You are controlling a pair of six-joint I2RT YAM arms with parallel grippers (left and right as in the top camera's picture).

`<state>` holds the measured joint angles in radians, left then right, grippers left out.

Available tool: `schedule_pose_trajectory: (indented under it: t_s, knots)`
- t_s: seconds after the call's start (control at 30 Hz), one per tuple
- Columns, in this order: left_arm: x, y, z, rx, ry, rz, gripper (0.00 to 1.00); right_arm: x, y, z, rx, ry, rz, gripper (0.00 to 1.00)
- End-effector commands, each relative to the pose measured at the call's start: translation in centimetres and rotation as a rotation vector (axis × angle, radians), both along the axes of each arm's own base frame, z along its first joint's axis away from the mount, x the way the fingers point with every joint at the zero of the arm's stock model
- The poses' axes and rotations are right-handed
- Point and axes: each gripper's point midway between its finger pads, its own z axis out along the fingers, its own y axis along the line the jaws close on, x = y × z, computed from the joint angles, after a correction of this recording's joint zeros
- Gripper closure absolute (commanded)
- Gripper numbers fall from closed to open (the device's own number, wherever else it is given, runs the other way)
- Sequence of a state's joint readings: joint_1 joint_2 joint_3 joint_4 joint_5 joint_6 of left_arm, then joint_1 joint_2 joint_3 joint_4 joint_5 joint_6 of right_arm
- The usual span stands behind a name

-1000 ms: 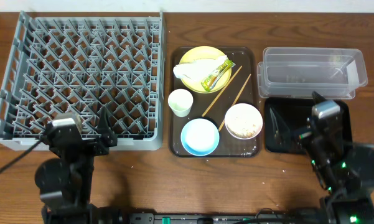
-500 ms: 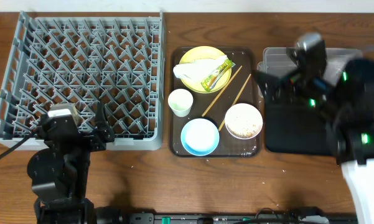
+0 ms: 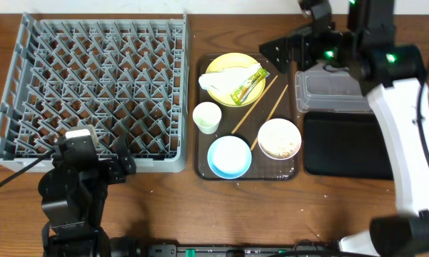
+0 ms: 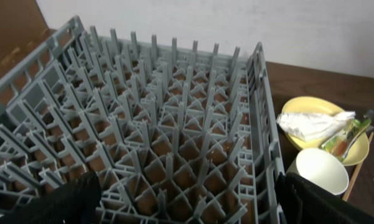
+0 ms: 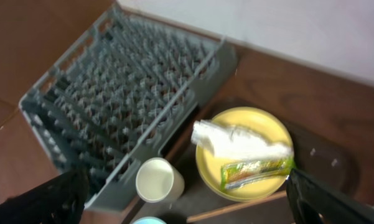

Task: Sort waste into correct bins and load items into the dishwasher
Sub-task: 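Move the right gripper over the yellow plate toward the tissue and wrapper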

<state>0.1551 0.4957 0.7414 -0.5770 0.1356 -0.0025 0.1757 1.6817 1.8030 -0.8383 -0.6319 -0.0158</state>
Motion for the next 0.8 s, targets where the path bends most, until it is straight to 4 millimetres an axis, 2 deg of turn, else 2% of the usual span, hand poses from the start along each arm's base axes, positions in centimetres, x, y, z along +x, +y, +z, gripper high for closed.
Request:
schedule_pose_trajectory:
  t_s: [0.0, 0.3, 0.33, 0.43, 0.57, 0.77]
  knots:
    - [-0.3, -0.1, 0.4, 0.004, 0.001, -0.006, 0.07, 1.2, 1.3, -0.7, 0.014, 0.041, 0.020, 0.01]
    - [-1.7, -0.4, -2.5, -0.016, 0.131, -0.007, 0.07, 3.9, 2.0, -3.0, 0.043, 0.084, -0.032, 0.01]
    - [-1.9, -0.4, -2.6, -0.018, 0.140, -0.007, 0.07, 4.5, 1.7, -3.5, 0.034, 0.103, -0.083, 0.05]
    - [-2.3, -0.4, -3.4, -0.023, 0.175, -0.007, 0.07, 6.0, 0.4, -5.3, -0.010, 0.179, -0.312, 0.09]
    - [-2.6, -0.5, -3.8, -0.026, 0.196, -0.007, 0.07, 6.5, -0.7, -7.4, -0.035, 0.275, -0.650, 0.16]
    - [-2.9, -0.5, -4.2, -0.030, 0.215, -0.007, 0.07, 6.4, 1.8, -11.1, -0.098, 0.299, -0.825, 0.15]
